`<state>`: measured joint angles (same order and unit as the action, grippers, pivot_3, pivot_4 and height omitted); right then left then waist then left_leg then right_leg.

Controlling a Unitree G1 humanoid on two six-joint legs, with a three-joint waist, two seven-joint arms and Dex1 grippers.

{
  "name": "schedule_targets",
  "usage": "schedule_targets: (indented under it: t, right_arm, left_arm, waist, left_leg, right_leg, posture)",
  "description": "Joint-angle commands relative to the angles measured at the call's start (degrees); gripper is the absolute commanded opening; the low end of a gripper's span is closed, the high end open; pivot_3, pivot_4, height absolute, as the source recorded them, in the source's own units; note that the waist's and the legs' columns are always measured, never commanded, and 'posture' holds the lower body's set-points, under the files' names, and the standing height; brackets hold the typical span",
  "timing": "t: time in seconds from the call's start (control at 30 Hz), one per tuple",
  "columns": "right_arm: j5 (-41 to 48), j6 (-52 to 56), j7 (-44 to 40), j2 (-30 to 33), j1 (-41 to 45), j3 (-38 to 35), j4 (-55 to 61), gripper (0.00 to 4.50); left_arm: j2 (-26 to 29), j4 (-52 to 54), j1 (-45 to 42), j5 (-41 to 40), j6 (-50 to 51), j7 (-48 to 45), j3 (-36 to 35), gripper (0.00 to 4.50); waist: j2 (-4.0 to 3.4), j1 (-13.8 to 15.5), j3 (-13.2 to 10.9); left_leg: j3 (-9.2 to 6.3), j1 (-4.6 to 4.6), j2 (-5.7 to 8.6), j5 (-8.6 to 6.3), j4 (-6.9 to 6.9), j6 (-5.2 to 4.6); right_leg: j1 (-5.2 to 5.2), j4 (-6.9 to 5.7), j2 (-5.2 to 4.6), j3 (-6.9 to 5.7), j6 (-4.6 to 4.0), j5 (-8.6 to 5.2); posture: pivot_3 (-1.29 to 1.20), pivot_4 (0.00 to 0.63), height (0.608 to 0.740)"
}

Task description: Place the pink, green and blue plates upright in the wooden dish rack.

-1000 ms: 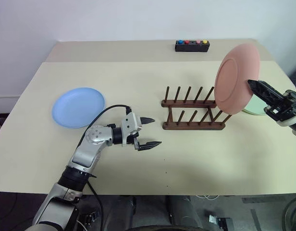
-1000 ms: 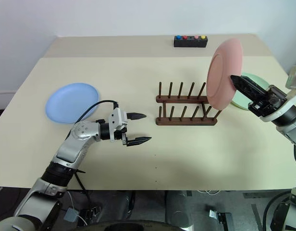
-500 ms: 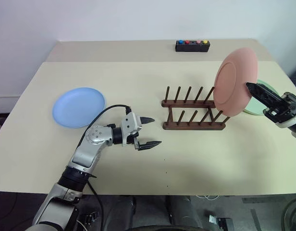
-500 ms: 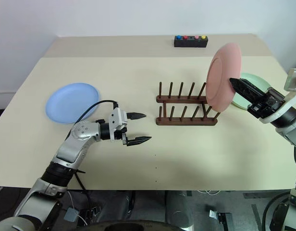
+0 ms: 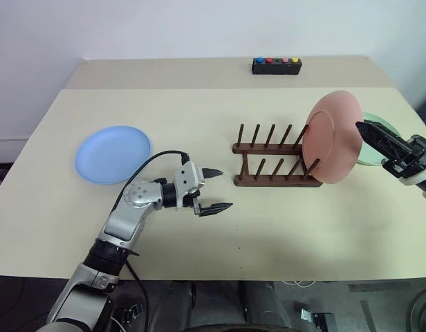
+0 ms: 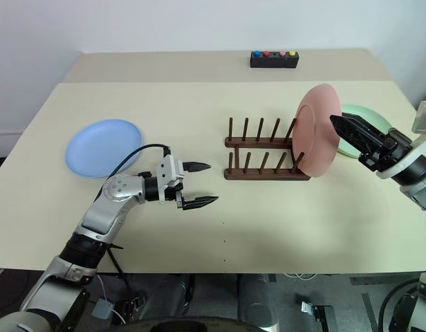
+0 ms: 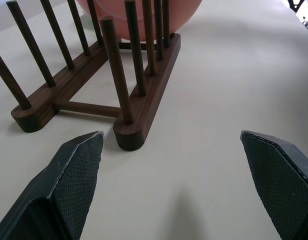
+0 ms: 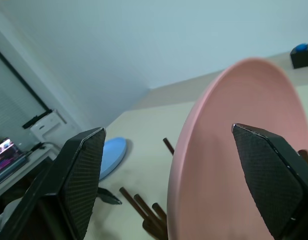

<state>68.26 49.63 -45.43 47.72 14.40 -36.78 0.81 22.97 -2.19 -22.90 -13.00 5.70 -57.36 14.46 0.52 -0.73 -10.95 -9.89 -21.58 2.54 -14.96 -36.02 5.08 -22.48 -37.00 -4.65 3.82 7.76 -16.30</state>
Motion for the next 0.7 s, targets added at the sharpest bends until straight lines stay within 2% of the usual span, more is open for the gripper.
schedule_targets:
  t: [0.03, 0.3, 0.4, 0.43, 0.5, 0.63, 0.7]
  right_arm:
    - [-0.01, -1.25, 0.29, 1.48, -0.64, -3.89, 2.69, 4.22]
    - [-6.12, -5.77, -1.62, 6.29, -5.49, -12.25, 1.89, 4.22]
    - [-16.08, -11.75, -5.09, 9.62, -11.24, -10.84, -0.13, 4.22]
    - [-19.94, -14.46, -5.85, 10.48, -12.93, -9.28, -0.97, 4.37]
    - [-28.41, -20.28, -4.06, 11.57, -13.41, -4.11, -4.83, 4.37]
    - [-42.08, -30.61, -0.8, 12.65, -11.19, 5.23, -12.1, 4.37]
    - [-50.32, -36.68, 0.93, 13.39, -8.74, 12.13, -17.46, 4.37]
  left_arm:
    - [-0.1, 1.6, 0.11, -0.28, -0.14, -0.13, -0.3, 4.5]
    - [-0.05, 1.72, 0.29, -0.55, -0.05, -0.19, -0.51, 4.5]
    - [0.04, 1.53, 0.17, -0.6, -0.18, -0.42, -0.58, 4.5]
    - [0.06, 1.4, 0.06, -0.59, -0.23, -0.51, -0.54, 4.5]
    - [-0.08, 1.0, -0.32, -0.52, -0.37, -0.71, -0.35, 4.5]
    - [-0.38, 0.41, -0.95, -0.36, -0.51, -1.06, -0.18, 4.5]
    - [-0.43, 0.1, -1.24, -0.3, -0.54, -1.28, -0.31, 4.5]
  waist:
    - [0.0, 0.0, 0.0]
    - [-0.01, 0.04, 0.0]
    - [0.02, 0.03, -0.01]
    - [0.01, 0.0, -0.01]
    - [0.01, -0.39, -0.01]
    - [-0.04, -0.51, 0.01]
    - [-0.1, -0.52, 0.01]
  left_leg:
    - [0.0, 0.0, 0.0, 0.0, 0.0, 0.0]
    - [0.02, -0.01, 0.0, 0.0, 0.0, 0.0]
    - [0.03, 0.0, 0.01, 0.0, -0.01, 0.0]
    - [0.03, 0.0, 0.0, 0.0, -0.01, 0.0]
    - [0.07, 0.03, 0.0, 0.0, -0.02, 0.0]
    - [0.17, 0.12, 0.0, 0.0, -0.02, 0.0]
    - [0.17, 0.09, 0.0, 0.0, -0.01, 0.0]
  right_leg:
    - [0.0, 0.0, 0.0, 0.0, 0.0, 0.0]
    - [0.0, 0.0, 0.0, 0.0, 0.01, 0.0]
    - [0.01, 0.01, 0.0, 0.0, 0.02, -0.01]
    - [0.01, 0.02, 0.0, 0.0, 0.02, -0.01]
    - [0.03, 0.02, 0.0, 0.02, 0.02, -0.01]
    - [0.03, -0.01, 0.0, 0.13, 0.02, 0.0]
    - [0.0, -0.02, 0.0, 0.15, 0.02, -0.01]
  posture:
    - [0.0, 0.15, 0.74]
    - [0.0, 0.15, 0.74]
    - [0.0, 0.15, 0.74]
    - [0.0, 0.15, 0.74]
    - [0.0, 0.15, 0.74]
    - [0.0, 0.15, 0.74]
    - [0.0, 0.15, 0.74]
